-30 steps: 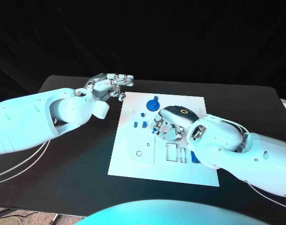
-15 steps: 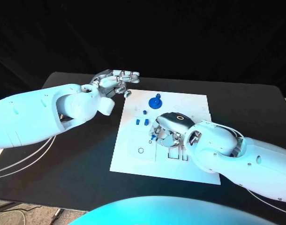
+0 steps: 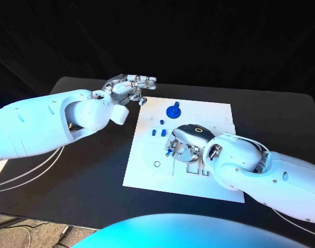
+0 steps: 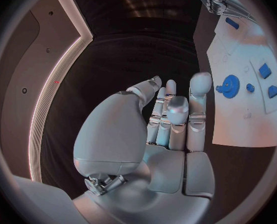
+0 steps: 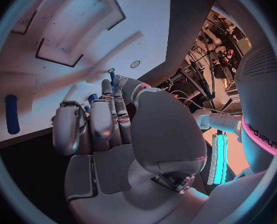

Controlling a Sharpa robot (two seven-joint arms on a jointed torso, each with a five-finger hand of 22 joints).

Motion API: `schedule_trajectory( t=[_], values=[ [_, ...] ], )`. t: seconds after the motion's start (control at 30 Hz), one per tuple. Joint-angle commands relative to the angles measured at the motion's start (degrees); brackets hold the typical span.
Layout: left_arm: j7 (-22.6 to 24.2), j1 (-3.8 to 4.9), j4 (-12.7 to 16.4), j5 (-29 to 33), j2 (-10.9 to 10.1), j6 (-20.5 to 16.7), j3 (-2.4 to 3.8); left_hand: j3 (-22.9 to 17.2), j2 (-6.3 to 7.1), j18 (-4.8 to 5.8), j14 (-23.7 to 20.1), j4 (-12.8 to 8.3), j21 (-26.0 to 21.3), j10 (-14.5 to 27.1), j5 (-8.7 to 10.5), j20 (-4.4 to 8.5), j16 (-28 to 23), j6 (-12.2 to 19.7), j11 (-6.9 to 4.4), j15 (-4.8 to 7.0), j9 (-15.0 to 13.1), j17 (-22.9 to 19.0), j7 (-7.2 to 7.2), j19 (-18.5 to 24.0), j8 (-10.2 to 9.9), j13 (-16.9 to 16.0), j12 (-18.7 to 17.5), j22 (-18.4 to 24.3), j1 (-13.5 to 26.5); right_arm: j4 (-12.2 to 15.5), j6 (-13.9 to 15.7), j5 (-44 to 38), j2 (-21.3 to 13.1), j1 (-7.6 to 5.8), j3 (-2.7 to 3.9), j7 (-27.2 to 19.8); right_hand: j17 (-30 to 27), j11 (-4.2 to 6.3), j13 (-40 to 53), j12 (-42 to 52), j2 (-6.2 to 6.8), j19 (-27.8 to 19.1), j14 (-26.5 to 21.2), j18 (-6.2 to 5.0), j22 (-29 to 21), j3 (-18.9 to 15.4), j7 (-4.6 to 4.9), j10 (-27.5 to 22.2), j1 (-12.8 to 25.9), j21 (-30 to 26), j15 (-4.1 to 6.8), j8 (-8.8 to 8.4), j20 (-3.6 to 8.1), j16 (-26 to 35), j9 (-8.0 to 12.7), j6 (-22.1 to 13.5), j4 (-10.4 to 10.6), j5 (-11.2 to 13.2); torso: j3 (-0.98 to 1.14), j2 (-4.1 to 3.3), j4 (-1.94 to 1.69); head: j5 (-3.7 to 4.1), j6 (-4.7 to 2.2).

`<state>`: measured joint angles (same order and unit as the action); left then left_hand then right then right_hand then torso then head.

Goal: Assemble the parts on the task board

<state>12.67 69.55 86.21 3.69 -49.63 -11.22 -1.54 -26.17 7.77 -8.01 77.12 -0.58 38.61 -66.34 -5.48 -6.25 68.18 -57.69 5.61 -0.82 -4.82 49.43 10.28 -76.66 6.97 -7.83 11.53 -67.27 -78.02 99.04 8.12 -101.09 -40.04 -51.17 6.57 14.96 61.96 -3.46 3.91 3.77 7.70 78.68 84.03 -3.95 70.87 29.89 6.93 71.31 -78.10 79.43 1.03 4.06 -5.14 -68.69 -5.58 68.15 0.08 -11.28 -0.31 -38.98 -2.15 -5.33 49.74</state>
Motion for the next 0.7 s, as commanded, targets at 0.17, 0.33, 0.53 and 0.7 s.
schedule_trajectory(
  t=[0.17,0.33,0.53,0.7],
  values=[
    [0.3,0.03,0.3,-0.3,0.0,1.0,0.04,0.3,-0.33,-0.69,-0.4,0.1,-0.3,0.4,-0.19,-0.06,-0.1,0.5,0.02,0.11,0.1,-0.1,-0.01,0.4,0.2,-0.1,0.2,0.1,-0.1,-0.4,-1.5,-1.1,0.4,0.14,-0.17,-0.3,0.0,-0.15,-0.1,-0.2,-0.36,0.3,1.7,-0.36,-0.1,0.2,0.26,0.1,0.0,0.2,0.06,0.15,0.07,-0.3,-0.1,0.0,0.0,0.3,-0.02,-0.01,0.08,-0.24,0.23],
    [0.2,0.04,0.4,-0.3,0.0,1.1,0.04,0.3,-0.33,-0.69,-0.4,0.1,-0.3,0.4,-0.19,-0.06,-0.1,0.5,0.02,0.11,0.1,-0.1,-0.01,0.4,0.2,-0.1,0.2,0.1,-0.1,-1.1,-1.3,-1.9,0.7,0.15,-0.4,-0.1,0.0,-0.16,-0.1,-0.2,-0.37,0.3,1.7,-0.36,-0.1,0.2,0.27,0.1,0.0,0.2,0.05,0.14,0.07,-0.3,-0.1,0.0,0.0,0.3,-0.04,0.09,0.05,-0.34,0.26],
    [0.2,0.04,0.5,-0.4,-0.1,1.2,0.04,0.4,-0.33,-0.69,-0.4,0.1,-0.3,0.5,-0.19,-0.06,-0.1,0.5,0.03,0.1,0.1,-0.1,0.0,0.4,0.3,-0.1,0.2,0.1,-0.1,-1.8,-1.7,-2.5,1.2,0.15,-0.73,0.1,0.0,-0.16,-0.1,-0.2,-0.37,0.3,1.7,-0.36,-0.1,0.2,0.27,0.1,0.0,0.2,0.05,0.14,0.07,-0.3,-0.1,0.0,0.0,0.3,-0.04,0.02,0.02,-0.37,0.26],
    [0.1,0.05,0.6,-0.5,-0.1,1.2,0.05,0.4,-0.33,-0.69,-0.4,0.1,-0.3,0.5,-0.19,-0.06,-0.1,0.5,0.03,0.1,0.1,-0.1,0.0,0.4,0.3,-0.1,0.2,0.1,-0.1,-2.1,-2.5,-2.7,1.4,0.15,-0.98,0.1,0.0,-0.16,-0.1,-0.2,-0.37,0.3,1.7,-0.36,-0.1,0.2,0.27,0.1,0.0,0.2,0.05,0.14,0.07,-0.3,-0.1,0.0,0.0,0.3,-0.04,0.04,0.06,-0.45,0.26]
  ],
)
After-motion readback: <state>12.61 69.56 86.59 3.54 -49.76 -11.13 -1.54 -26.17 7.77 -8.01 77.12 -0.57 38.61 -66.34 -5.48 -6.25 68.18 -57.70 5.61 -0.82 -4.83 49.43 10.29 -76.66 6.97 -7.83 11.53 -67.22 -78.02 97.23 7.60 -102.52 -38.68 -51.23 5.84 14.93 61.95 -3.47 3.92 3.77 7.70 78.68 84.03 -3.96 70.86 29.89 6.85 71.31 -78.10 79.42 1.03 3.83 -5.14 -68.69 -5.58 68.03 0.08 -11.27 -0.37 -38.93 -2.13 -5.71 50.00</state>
